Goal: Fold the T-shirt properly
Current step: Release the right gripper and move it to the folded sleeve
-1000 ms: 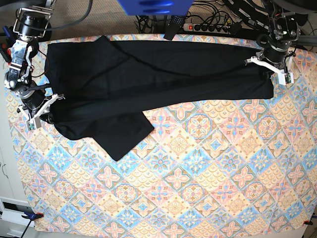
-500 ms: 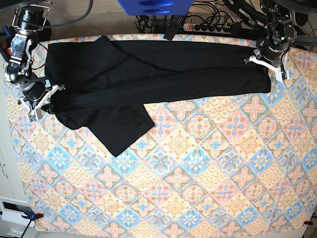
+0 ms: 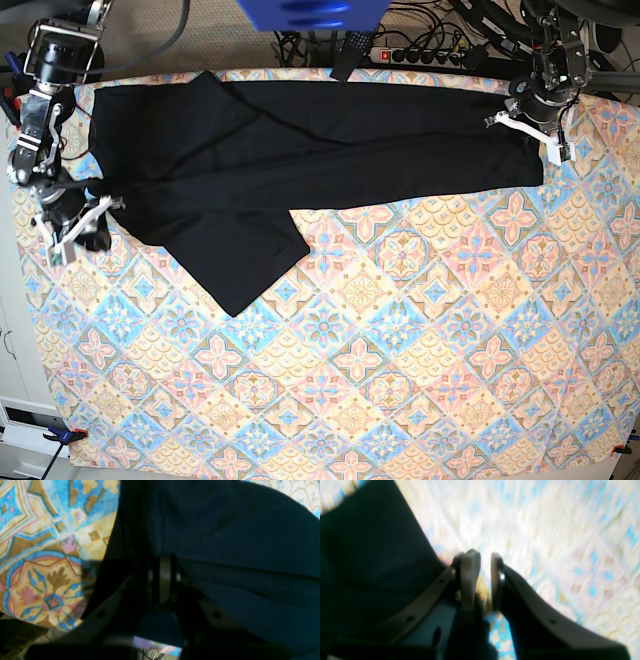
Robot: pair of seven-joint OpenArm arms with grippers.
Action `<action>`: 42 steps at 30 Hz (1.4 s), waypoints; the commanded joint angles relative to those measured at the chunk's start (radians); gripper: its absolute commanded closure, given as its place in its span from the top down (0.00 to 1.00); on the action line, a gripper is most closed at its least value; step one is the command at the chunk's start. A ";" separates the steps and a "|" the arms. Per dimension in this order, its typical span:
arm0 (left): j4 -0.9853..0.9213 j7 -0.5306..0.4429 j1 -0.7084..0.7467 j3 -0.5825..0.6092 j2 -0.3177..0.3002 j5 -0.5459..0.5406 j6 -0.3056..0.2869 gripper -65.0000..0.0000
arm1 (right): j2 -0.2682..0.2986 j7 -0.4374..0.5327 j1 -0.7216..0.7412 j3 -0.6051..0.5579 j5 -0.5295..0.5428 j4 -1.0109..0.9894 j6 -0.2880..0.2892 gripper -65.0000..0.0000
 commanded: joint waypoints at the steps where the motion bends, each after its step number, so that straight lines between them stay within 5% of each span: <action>1: 0.015 -0.015 0.005 -0.008 -0.013 0.000 0.002 0.00 | 0.020 0.008 -0.005 0.010 0.002 0.029 0.004 0.19; 9: 0.015 -0.015 0.005 -0.006 -0.010 0.000 0.002 0.00 | 0.017 0.000 -0.005 -0.011 0.002 0.175 0.004 0.26; 17: 0.018 -0.015 0.005 -0.008 -0.010 -0.003 0.002 0.00 | 0.017 -0.182 0.175 -0.209 0.002 0.164 0.004 0.39; 28: 0.134 -0.006 0.025 -0.008 0.005 -0.106 0.002 0.33 | -0.004 -0.198 0.376 -0.407 0.001 -0.145 0.004 0.40; 38: 0.153 0.085 0.024 -0.015 0.004 -0.227 0.002 0.48 | -0.090 -0.118 0.442 -0.424 -0.002 -0.348 0.004 0.40; 42: 0.153 0.086 0.025 -0.015 0.004 -0.232 0.002 0.49 | -0.097 -0.061 0.449 -0.473 -0.081 -0.397 0.004 0.40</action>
